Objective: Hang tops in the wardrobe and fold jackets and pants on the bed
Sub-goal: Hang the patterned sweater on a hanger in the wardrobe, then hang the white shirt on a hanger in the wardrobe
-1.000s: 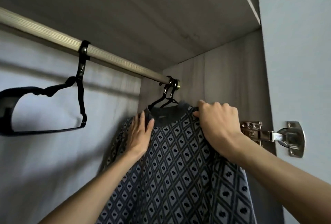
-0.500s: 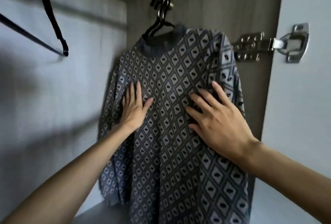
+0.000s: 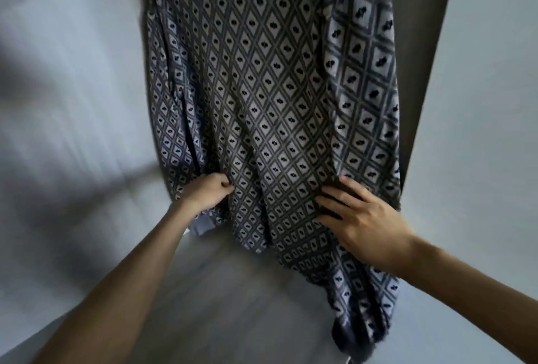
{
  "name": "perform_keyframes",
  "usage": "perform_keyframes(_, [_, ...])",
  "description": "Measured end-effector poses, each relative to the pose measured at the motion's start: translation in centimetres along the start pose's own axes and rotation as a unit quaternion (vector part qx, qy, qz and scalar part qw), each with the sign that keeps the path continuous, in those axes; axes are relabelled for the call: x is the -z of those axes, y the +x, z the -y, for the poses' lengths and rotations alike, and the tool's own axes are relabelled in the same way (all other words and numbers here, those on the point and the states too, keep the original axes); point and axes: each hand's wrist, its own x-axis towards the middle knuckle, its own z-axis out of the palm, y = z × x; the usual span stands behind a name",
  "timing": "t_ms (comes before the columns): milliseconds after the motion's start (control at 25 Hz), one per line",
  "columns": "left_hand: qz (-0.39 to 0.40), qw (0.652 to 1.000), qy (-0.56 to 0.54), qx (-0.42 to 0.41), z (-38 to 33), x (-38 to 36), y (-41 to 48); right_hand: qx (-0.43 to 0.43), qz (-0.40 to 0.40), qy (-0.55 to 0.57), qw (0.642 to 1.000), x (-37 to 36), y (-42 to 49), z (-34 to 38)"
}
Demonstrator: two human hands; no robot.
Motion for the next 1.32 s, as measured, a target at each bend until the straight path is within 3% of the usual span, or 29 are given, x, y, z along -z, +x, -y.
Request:
perform_keyframes(120, [-0.055,0.996,0.011,-0.065,-5.6,0.8,-5.0,-0.044,0.024,0.222,0.974,1.6,-0.8,1.1])
perform_keyframes(240, [-0.017,0.985,-0.044,-0.163,-12.7,1.1,-11.6,-0.226,0.063,0.501,0.833,6.3,-3.8,2.2])
perform_keyframes(360, [0.085,0.963,-0.09,-0.238,-19.6,-0.2,-18.3,-0.327,0.091,0.537,0.772,11.4,-11.2,2.8])
perform_keyframes(640, [0.264,0.898,-0.066,-0.347,-36.4,-11.6,-33.5,-0.486,0.237,0.467,0.699,21.3,-37.3,6.6])
perform_keyframes(840, [0.38,0.81,-0.011,-0.446,-49.1,-20.9,-43.9,-0.591,0.261,0.426,0.633,28.2,-53.2,11.6])
perform_keyframes(1000, [0.424,0.714,0.044,-0.555,-59.5,-27.9,-52.6,-0.71,0.232,0.375,0.549,33.7,-64.3,16.3])
perform_keyframes(1160, [0.461,0.598,0.078,-0.651,-67.4,-34.9,-60.8,-0.831,0.196,0.312,0.417,38.7,-73.1,22.6])
perform_keyframes(1320, [0.505,0.481,0.1,-0.709,-72.7,-40.4,-70.4,-0.933,0.118,0.228,0.252,43.1,-79.9,31.6])
